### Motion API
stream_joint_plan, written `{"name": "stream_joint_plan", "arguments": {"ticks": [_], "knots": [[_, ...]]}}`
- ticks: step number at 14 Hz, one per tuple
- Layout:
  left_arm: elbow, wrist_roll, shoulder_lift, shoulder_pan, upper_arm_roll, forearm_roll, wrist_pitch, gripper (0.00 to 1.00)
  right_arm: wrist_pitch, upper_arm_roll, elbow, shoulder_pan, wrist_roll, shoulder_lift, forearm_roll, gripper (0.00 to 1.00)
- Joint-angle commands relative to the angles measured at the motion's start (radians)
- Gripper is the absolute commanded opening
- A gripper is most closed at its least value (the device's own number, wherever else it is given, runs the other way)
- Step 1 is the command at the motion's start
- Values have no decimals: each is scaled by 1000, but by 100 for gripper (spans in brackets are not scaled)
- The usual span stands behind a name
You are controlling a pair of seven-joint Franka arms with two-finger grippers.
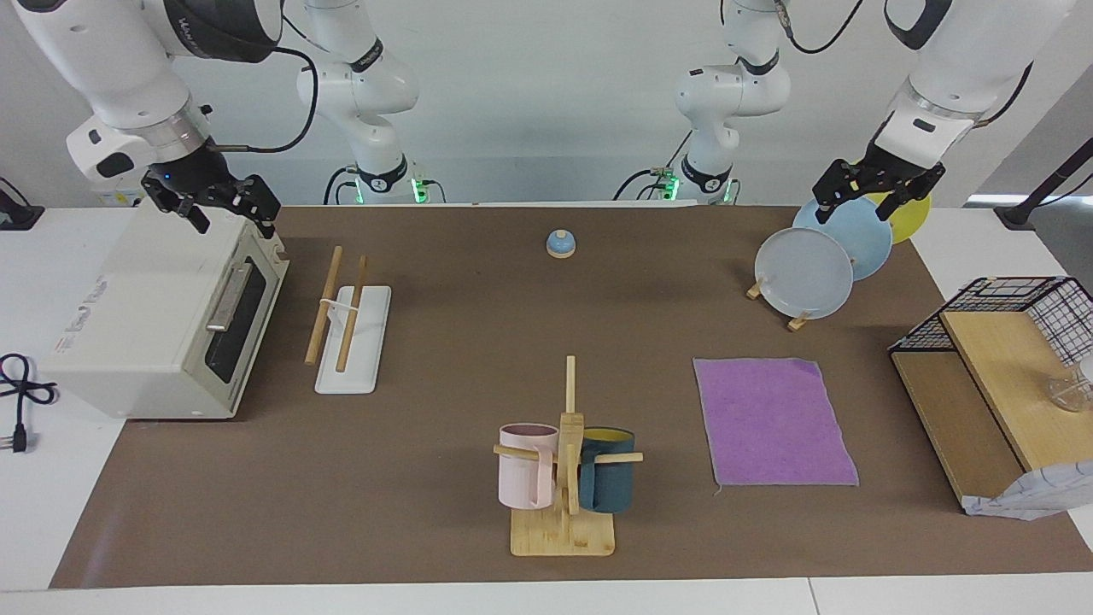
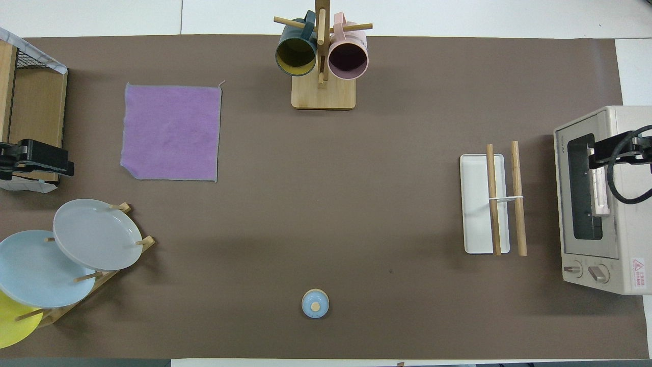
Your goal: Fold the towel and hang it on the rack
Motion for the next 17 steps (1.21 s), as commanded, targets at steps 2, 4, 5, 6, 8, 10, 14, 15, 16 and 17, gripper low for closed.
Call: {"name": "stream_joint_plan", "arguments": {"ticks": [2,4,5,6,8,10,14,15,16,17], "knots": [[-22,1,-22,-9,8,14,-12,100,19,6,-23,-11,-18,-17,8,100],[-20,1,-22,-7,10,14,-13,100,19,6,-23,-11,-18,-17,8,100],[-20,1,-27,-6,9,14,-22,100,19,6,-23,-11,-18,-17,8,100],[-22,-3,-47,-12,8,14,-37,100,19,6,-23,-11,-18,-17,8,100],[-67,-37,-58,-3,8,13,3,100,19,6,-23,-11,-18,-17,8,100],[-171,-31,-61,2,13,13,141,100,19,6,-23,-11,-18,-17,8,100],[-374,-28,109,36,15,11,552,100,19,6,-23,-11,-18,-17,8,100],[-376,-26,175,46,15,11,623,100,19,6,-23,-11,-18,-17,6,100],[-385,-28,220,72,13,11,686,99,19,6,-23,-11,-18,-17,8,100],[-390,-32,246,86,13,11,718,99,19,6,-23,-11,-18,-17,8,100]]}}
